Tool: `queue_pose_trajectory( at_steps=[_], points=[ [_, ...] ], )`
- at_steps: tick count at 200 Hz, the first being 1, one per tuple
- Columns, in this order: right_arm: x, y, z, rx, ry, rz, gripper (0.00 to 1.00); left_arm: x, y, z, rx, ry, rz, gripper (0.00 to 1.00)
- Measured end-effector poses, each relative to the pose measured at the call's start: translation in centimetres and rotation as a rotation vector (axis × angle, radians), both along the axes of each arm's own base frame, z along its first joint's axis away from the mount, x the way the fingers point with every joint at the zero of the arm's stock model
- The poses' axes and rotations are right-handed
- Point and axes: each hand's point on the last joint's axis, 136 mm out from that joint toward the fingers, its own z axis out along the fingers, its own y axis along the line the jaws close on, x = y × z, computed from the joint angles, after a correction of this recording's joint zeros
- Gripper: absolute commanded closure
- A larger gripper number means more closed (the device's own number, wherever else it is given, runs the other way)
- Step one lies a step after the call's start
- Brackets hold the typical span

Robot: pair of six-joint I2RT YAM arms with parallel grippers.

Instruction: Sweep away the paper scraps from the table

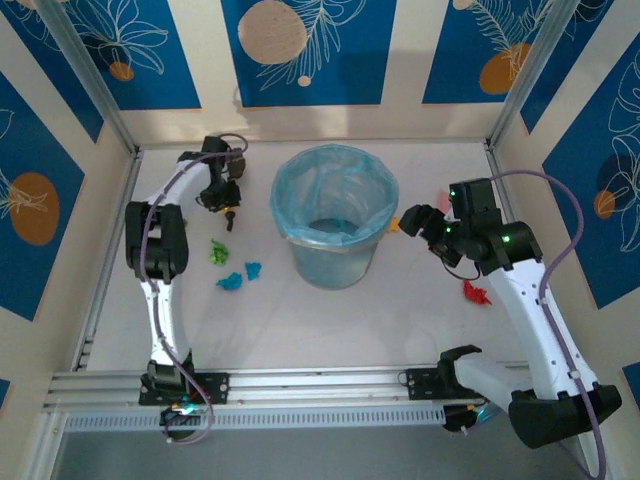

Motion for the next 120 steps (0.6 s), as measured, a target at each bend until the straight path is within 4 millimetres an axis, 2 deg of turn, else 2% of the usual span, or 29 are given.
queue_pose_trajectory(
  at_steps=[31, 58, 75, 92, 120],
  points=[
    [0.6, 0.9, 4.2, 0.033, -0.128, 0.018, 0.17, -0.8, -0.7, 7.0, -0.076, -0.137, 0.023, 1.0],
    [1.2, 2.3, 7.9, 0.065, -0.234, 0.053, 0.17, -2.7, -1.4, 13.6, -0.15, -0.27, 0.036, 1.0],
    [1.8, 3.9, 10.3, 0.092, -0.304, 0.098, 0.18, -4.3, -2.4, 17.4, -0.202, -0.351, 0.025, 1.0],
    [2.5, 5.7, 12.3, 0.115, -0.361, 0.146, 0.18, -6.1, -3.4, 20.4, -0.243, -0.418, -0.001, 1.0],
    [4.2, 9.8, 14.8, 0.144, -0.421, 0.254, 0.18, -9.5, -5.9, 25.3, -0.328, -0.524, -0.093, 1.0]
  ],
)
